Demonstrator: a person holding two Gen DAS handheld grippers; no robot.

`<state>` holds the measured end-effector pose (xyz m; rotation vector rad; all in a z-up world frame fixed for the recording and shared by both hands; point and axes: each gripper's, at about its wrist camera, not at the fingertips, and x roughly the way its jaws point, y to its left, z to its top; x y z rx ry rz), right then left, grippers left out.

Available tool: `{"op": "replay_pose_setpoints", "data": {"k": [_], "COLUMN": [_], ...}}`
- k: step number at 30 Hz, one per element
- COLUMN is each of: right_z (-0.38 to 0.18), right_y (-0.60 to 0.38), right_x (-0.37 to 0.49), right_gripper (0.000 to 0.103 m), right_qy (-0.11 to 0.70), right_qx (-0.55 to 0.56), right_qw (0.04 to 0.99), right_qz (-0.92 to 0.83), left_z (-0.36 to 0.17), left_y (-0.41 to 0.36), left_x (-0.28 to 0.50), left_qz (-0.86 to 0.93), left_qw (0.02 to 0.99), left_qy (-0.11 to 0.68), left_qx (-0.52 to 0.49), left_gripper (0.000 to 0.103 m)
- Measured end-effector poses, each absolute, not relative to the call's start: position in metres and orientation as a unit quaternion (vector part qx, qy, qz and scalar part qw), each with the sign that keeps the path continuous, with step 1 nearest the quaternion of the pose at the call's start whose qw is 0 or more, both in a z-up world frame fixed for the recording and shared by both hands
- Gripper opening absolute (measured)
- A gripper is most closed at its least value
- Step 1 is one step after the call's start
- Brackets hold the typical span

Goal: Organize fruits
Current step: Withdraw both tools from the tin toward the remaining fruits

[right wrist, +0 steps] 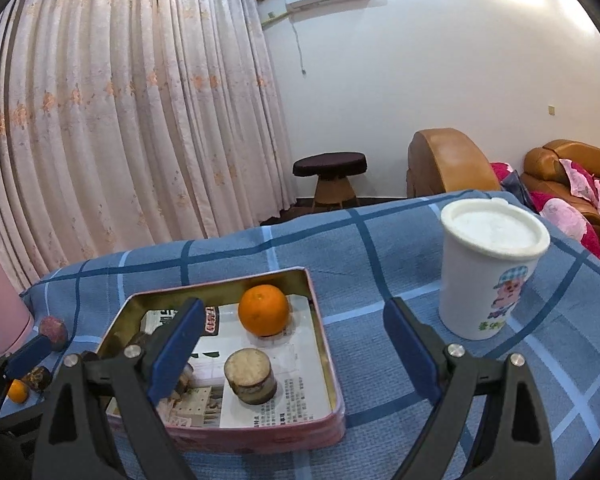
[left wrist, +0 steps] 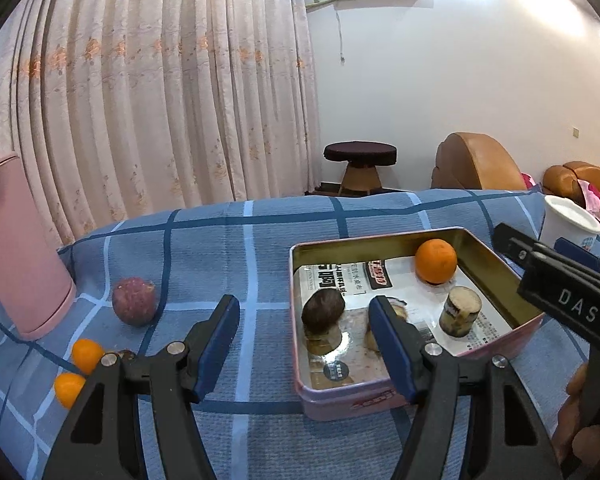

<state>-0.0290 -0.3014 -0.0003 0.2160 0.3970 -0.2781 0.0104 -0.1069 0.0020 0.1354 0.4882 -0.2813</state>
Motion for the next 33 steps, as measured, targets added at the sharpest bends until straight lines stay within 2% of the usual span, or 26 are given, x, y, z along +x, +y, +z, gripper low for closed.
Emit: {"op": "replay_pose_setpoints", "data": {"k": [8, 15, 23, 33], "right_z": [-0.001, 0.0, 0.002, -0.006], "right_y": [-0.298, -0.272, -0.223, -0.158], "right_x": [-0.033, -0.039, -0.048, -0.042], "right_gripper": [0.092, 0.075, 0.074, 0.062], "right_qy": [0.197, 0.205, 0.2, 0.23], "right_qx": [0.112, 0.1, 0.077, 0.039], "right_qw": [0.963, 0.964, 0.973, 0.972], "right_qz": [-0.146, -0.134, -0.09, -0.009], "left_z": [0.002, 0.002, -0.002, -0.003], "left_y": [-0.093, -0.066, -0.02, 0.06], "left_x": [0.009, 0.006, 0.013, 0.024], "left_qz": [-0.126, -0.111, -0.084, -0.039], "left_qw": [0.96, 0.962, 0.961, 0.957], "left_qy": [0.243, 0.243, 0.261, 0.288], "left_qx": [0.059, 0.053, 0.036, 0.013], "left_gripper": [0.068, 0.068, 0.068, 0.068]}}
